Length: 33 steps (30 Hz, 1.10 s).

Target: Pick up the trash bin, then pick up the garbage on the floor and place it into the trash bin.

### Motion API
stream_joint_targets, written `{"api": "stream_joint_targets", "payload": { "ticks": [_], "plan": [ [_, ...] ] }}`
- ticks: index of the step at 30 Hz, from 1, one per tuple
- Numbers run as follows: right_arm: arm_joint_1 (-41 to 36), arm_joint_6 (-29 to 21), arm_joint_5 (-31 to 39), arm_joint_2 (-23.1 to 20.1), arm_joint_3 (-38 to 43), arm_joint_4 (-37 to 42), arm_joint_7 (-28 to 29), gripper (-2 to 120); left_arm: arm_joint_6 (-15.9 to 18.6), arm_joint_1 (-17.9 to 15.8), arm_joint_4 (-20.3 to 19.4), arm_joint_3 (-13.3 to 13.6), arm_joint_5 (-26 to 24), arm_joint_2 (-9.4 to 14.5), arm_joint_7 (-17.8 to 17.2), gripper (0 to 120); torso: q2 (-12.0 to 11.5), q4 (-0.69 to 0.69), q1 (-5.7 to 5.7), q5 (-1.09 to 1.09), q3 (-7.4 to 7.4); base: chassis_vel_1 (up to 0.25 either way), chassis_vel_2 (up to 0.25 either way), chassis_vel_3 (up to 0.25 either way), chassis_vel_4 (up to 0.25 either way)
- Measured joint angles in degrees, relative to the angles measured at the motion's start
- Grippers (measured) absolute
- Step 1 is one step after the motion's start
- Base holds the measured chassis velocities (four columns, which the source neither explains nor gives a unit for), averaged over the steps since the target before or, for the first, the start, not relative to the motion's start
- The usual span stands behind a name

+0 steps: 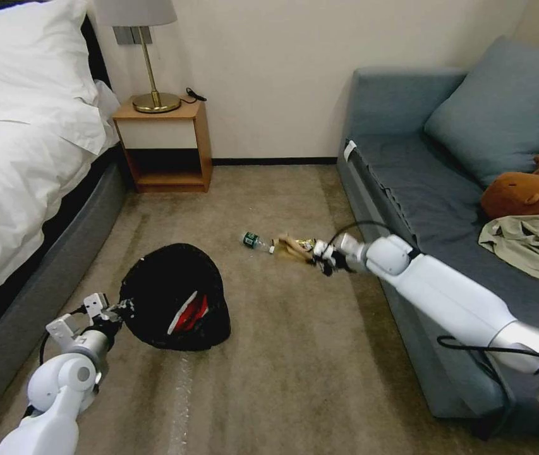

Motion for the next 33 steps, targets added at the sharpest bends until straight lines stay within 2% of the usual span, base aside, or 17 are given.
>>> {"api": "stream_joint_targets", "payload": {
  "ticks": [8,9,16,20,30,33],
  "plan": [
    [4.34,1.21,7.18,0.17,0.86,7.27,-0.04,0,0.35,0.19,-0.14,0.11,-0.20,-0.51,0.01,3,0.00,-0.01,0.00,0.00,0.00,0.000,0.000,0.000,0.000],
    [5.12,1.64,12.71,0.71,0.32,13.38,3.44,0,0.59,0.25,-0.30,0.10,-0.77,-0.83,-0.01,3,0.00,0.00,0.00,-0.01,0.00,0.000,0.000,0.000,0.000],
    [4.13,3.25,20.86,1.14,-3.25,23.36,10.05,0,1.20,0.32,-0.30,0.04,-1.53,-1.24,-0.20,3,0.00,0.00,0.00,0.00,0.00,0.000,0.000,0.000,0.000],
    [1.03,6.57,26.13,1.90,-7.10,28.56,14.43,0,1.62,0.13,-0.19,0.15,-1.99,-1.41,-0.32,3,0.01,0.00,0.00,0.01,0.00,0.000,0.000,0.000,0.000],
    [-2.08,7.43,24.69,3.54,-11.92,32.34,15.35,0,2.71,0.43,-1.06,0.24,-3.32,-1.67,-0.97,3,0.01,-0.01,0.00,0.00,0.00,0.000,0.000,0.000,0.000],
    [-3.04,7.53,22.81,5.67,-14.55,31.27,15.41,0,3.09,0.64,-1.30,0.19,-3.70,-2.10,-1.16,3,0.01,-0.01,0.00,-0.01,0.00,0.000,0.000,0.000,0.000]
  ]
}}
